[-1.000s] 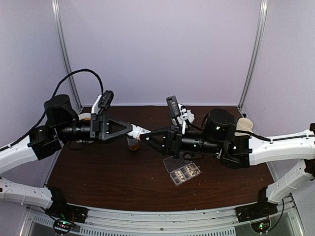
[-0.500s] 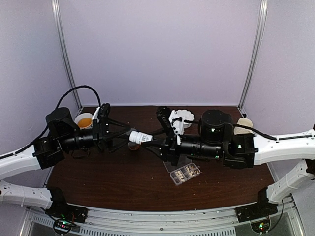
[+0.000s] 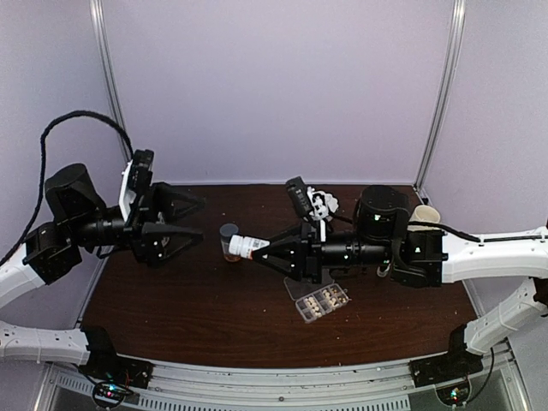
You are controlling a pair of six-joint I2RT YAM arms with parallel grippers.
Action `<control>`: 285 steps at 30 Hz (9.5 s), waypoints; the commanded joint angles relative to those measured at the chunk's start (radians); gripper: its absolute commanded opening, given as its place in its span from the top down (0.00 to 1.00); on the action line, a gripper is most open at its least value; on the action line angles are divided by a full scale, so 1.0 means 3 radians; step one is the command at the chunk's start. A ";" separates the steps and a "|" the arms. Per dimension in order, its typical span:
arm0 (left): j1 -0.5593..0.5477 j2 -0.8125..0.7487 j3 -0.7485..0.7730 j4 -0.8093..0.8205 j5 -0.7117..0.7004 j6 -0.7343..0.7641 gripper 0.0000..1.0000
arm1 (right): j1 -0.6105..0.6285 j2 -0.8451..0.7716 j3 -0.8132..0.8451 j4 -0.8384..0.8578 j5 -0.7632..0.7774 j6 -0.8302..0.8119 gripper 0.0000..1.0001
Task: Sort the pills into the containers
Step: Pass from the left arm to the right, then unscrew the lid of the pill bottle from the pill bottle, then pour the pill into the compartment of the pill container.
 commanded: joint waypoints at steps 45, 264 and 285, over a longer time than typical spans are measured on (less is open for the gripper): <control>-0.0036 0.0378 0.0104 -0.0479 0.0625 0.3778 0.64 | -0.0039 0.0390 0.0151 0.0611 -0.0793 0.0957 0.91; 0.0199 0.0753 -0.0018 -0.1202 -0.1116 -0.0521 1.00 | -0.0165 0.0125 -0.2331 0.1058 0.1367 -0.0052 1.00; 0.0199 0.0804 -0.0002 -0.1202 -0.1104 -0.0505 1.00 | -0.0120 0.0016 -0.2399 0.0848 0.1427 -0.0052 1.00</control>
